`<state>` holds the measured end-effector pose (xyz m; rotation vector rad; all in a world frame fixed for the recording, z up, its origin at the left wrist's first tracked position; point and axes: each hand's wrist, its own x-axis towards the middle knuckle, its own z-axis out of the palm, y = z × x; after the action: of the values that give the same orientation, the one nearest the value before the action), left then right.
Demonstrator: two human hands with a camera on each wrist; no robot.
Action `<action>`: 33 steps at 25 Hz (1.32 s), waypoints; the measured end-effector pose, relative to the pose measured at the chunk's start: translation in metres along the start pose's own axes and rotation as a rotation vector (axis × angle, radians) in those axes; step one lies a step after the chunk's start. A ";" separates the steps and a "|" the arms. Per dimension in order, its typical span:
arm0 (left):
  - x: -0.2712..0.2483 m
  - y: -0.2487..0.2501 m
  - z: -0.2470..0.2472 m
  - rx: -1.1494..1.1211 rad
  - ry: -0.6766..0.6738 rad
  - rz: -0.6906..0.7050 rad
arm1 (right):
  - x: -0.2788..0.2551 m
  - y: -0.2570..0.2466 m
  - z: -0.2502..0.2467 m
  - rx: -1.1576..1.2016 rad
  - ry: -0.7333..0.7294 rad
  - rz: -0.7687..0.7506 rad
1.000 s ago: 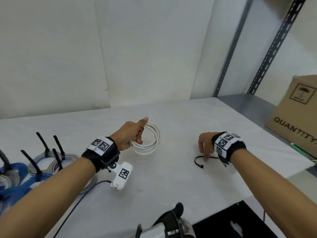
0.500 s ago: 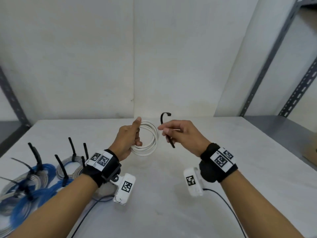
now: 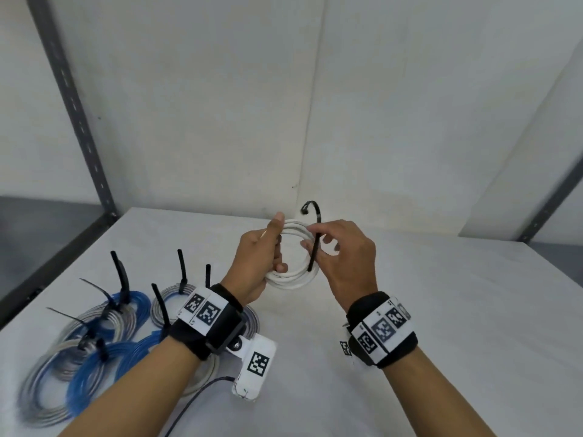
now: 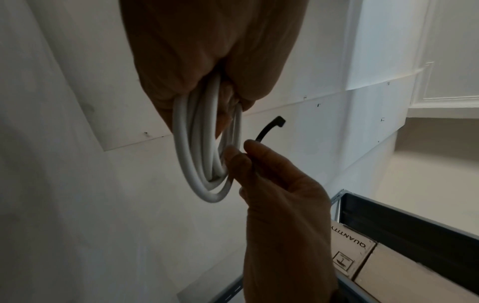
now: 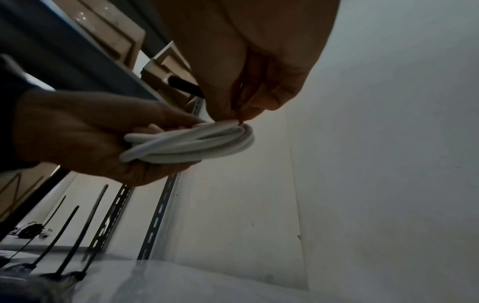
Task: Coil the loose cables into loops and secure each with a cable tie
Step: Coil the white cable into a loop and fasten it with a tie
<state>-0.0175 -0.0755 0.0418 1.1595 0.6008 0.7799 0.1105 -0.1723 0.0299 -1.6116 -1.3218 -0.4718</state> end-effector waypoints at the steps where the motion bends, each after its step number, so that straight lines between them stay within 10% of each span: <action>1: 0.001 -0.001 0.000 0.012 -0.001 0.010 | -0.002 0.002 0.002 0.009 0.029 -0.021; 10: 0.001 -0.008 0.003 0.210 -0.063 0.025 | -0.008 0.008 0.005 0.161 0.005 -0.070; 16: 0.002 -0.012 -0.006 0.234 -0.014 0.091 | 0.001 -0.003 -0.016 0.474 -0.067 0.200; 23: 0.006 -0.011 -0.006 0.188 0.019 0.143 | 0.009 -0.011 -0.018 0.705 -0.486 0.395; 33: 0.009 -0.017 -0.005 0.227 -0.040 0.057 | 0.008 0.001 -0.021 0.458 -0.313 0.201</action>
<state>-0.0119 -0.0691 0.0235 1.4023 0.6372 0.7490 0.1200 -0.1860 0.0450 -1.4404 -1.3545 0.2067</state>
